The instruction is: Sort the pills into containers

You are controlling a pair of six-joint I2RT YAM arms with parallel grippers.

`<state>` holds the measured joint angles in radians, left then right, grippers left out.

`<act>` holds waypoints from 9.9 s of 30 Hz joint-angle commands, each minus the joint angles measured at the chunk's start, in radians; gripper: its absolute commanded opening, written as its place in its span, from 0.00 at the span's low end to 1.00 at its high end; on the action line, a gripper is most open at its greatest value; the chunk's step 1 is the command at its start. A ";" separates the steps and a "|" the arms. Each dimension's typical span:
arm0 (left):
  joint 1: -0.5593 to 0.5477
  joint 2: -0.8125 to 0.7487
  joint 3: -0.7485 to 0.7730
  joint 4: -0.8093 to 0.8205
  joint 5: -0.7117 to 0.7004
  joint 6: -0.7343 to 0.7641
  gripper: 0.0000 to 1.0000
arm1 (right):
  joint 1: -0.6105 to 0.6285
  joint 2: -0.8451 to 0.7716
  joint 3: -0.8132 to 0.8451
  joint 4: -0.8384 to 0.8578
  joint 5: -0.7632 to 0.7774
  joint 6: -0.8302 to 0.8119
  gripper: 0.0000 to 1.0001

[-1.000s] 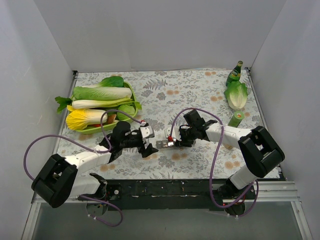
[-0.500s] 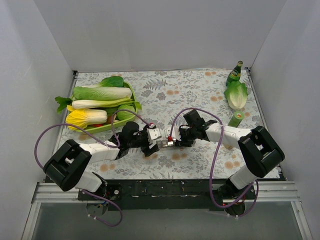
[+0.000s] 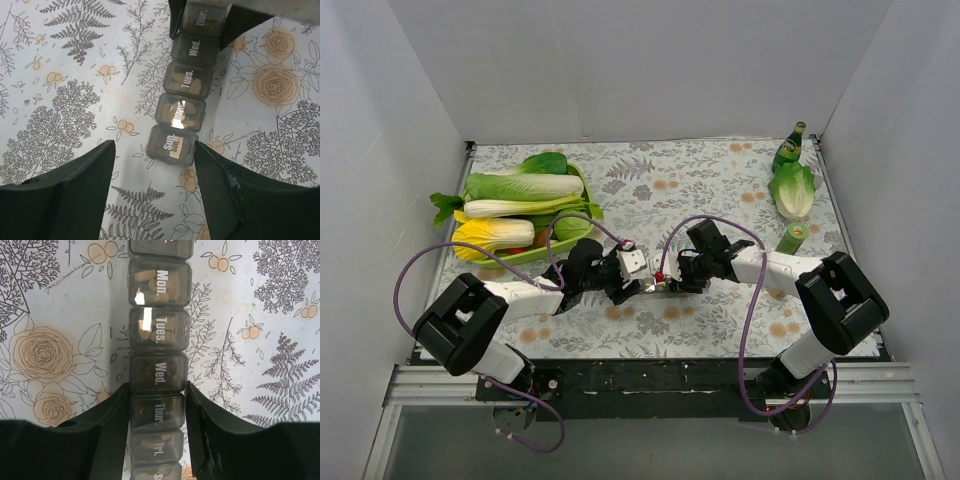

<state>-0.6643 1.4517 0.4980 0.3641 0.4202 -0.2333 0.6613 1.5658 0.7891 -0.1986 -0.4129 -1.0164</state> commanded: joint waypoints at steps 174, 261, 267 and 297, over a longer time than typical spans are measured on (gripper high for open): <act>0.216 -0.689 0.054 -0.358 -0.057 -0.655 0.98 | -0.754 -0.360 0.323 -0.768 -0.050 0.113 0.89; -0.347 0.085 0.210 0.203 0.032 -0.166 0.98 | -0.651 -0.549 0.006 -0.423 -0.317 0.294 0.89; -0.348 0.219 0.312 0.188 0.038 -0.169 0.98 | -0.698 -0.558 -0.011 -0.407 -0.359 0.300 0.89; -0.377 0.169 0.476 -0.034 -0.010 -0.449 0.00 | -0.718 -0.544 0.007 -0.490 -0.458 0.145 0.96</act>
<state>-1.0378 1.7763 0.9833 0.3096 0.4767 -0.5373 -0.0525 1.0222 0.7685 -0.6415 -0.7849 -0.7689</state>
